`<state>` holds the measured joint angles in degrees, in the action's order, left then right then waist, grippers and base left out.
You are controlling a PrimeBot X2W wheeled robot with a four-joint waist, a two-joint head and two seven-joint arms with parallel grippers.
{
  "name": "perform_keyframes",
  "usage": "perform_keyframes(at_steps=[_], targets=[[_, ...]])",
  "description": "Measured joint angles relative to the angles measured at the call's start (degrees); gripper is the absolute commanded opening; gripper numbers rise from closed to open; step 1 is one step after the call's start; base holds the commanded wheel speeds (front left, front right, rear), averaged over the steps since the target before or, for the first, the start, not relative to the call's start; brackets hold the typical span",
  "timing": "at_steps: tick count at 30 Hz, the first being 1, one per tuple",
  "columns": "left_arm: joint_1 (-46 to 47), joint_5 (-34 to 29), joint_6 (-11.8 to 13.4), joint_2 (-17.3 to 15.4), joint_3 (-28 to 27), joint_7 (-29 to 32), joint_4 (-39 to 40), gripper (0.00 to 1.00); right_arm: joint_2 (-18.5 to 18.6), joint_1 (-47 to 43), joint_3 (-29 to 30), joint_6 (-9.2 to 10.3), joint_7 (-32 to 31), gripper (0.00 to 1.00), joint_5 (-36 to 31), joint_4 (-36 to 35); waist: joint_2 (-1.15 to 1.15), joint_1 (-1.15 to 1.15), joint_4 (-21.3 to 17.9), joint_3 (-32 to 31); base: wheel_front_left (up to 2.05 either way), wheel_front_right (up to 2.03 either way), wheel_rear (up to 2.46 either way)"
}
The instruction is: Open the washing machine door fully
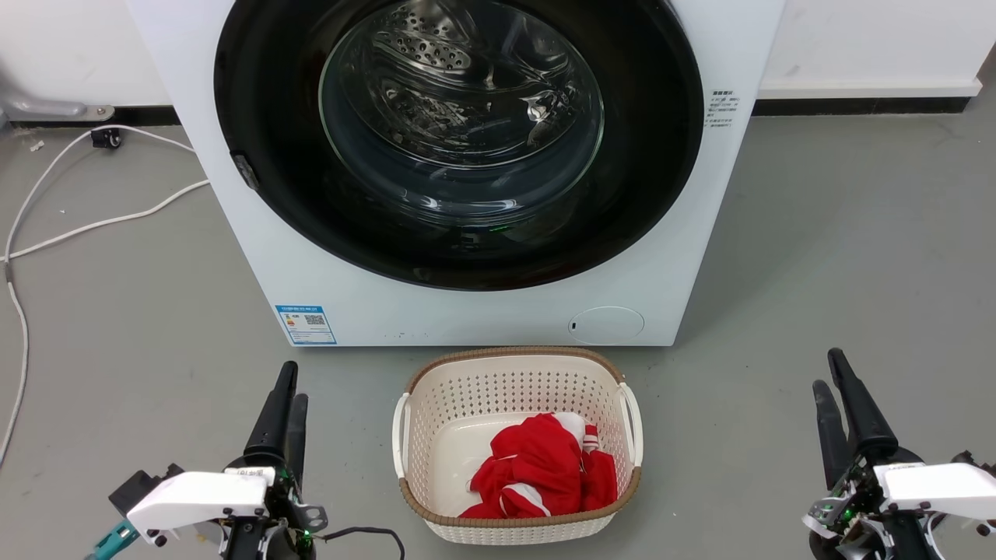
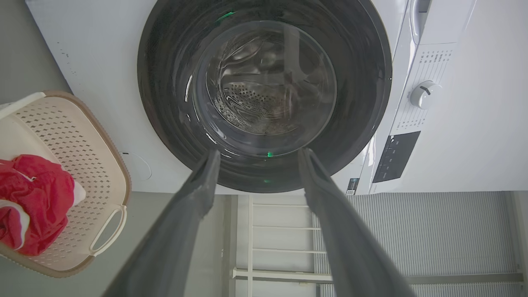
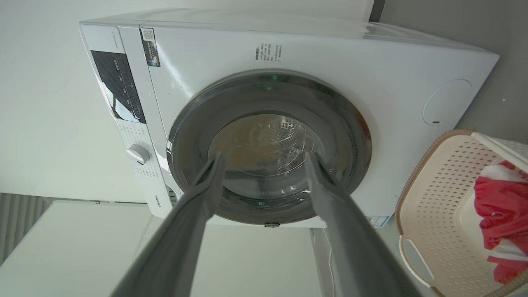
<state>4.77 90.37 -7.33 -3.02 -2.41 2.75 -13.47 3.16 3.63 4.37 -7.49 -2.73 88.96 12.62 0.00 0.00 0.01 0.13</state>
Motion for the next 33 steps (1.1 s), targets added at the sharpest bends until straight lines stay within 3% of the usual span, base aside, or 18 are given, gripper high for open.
perform_keyframes(at_steps=[7,23,33], targets=[[0.3,-6.84,0.0,-0.27,0.46,-1.77,2.27,1.0,-0.03,-0.39,0.1,0.0,1.78,1.0,-7.4,-2.52,0.0,0.0,0.01,0.0,0.0,0.0,0.0],[0.51,-28.73,0.0,-0.29,0.73,-5.22,8.06,1.0,-0.07,-1.44,-1.53,0.0,5.25,1.0,-35.13,-9.64,0.0,0.0,-0.15,0.18,0.0,0.0,0.0],[0.51,-41.35,0.0,-1.15,1.64,-7.06,8.65,1.0,-0.08,-2.79,-2.42,0.0,7.09,1.0,-47.75,-10.73,0.0,0.0,-0.28,0.21,0.0,0.0,0.0]])
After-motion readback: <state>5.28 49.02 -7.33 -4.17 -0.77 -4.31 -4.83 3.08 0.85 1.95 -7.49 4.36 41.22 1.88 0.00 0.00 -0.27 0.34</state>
